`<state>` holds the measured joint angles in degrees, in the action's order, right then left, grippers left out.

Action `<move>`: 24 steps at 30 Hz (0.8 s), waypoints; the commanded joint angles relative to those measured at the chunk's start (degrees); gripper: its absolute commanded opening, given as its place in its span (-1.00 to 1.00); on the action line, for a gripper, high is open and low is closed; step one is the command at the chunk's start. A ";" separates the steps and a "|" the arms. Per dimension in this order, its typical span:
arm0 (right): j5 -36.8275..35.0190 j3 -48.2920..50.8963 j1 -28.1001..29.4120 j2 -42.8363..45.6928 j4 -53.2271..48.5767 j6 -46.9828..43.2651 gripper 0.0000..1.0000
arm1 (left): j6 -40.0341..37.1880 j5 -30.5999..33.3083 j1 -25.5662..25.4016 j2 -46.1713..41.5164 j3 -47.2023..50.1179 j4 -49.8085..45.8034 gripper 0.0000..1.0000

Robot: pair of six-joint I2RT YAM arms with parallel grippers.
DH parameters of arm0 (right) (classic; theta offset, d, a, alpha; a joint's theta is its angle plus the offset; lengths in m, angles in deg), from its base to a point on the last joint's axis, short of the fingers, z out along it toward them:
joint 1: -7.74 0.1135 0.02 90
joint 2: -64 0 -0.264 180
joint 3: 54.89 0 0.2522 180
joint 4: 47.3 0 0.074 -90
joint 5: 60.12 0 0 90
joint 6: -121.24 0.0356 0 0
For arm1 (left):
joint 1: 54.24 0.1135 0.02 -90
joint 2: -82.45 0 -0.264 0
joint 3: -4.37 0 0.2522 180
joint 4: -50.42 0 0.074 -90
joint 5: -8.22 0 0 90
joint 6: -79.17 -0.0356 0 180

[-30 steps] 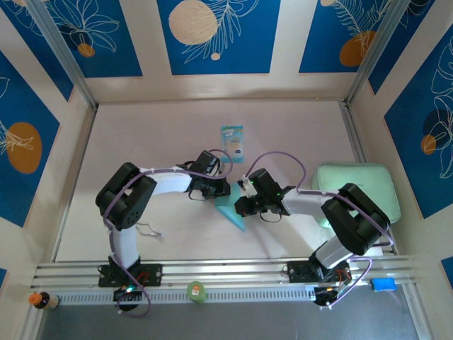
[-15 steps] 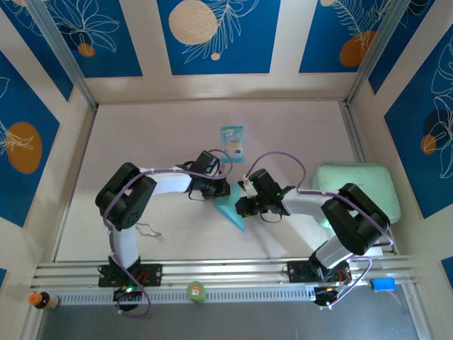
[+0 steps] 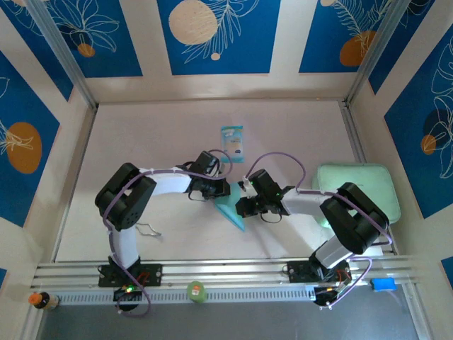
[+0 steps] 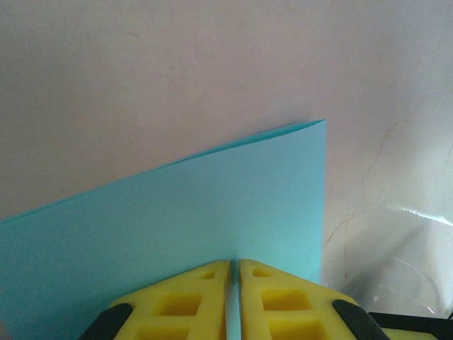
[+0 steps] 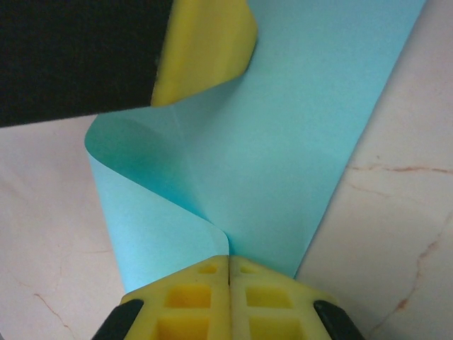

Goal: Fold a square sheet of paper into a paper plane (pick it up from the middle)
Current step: Third fold the triangle at the center of the table.

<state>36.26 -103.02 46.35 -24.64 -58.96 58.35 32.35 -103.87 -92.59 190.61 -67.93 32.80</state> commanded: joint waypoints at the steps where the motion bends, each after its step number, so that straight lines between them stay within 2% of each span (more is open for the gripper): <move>1: -0.35 -0.75 0.33 -0.66 -0.92 0.40 -1.00 | 0.59 1.43 0.39 -0.25 1.68 -3.06 -0.72; 12: -0.81 -0.73 0.37 -1.23 -1.05 0.66 -1.00 | -0.31 1.90 0.41 -0.66 -0.74 -4.54 -0.68; 19: -0.09 -0.76 0.41 -1.62 -0.45 1.08 -1.00 | -2.30 4.08 0.51 -3.57 -5.70 -7.81 -0.51; 24: 0.06 -0.85 0.42 -1.97 -0.21 1.60 -1.00 | -1.69 6.92 0.49 -7.94 -4.67 -9.02 -0.42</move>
<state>36.32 -103.20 46.39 -25.25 -58.10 59.05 31.06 -99.49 -92.59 186.41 -72.15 26.14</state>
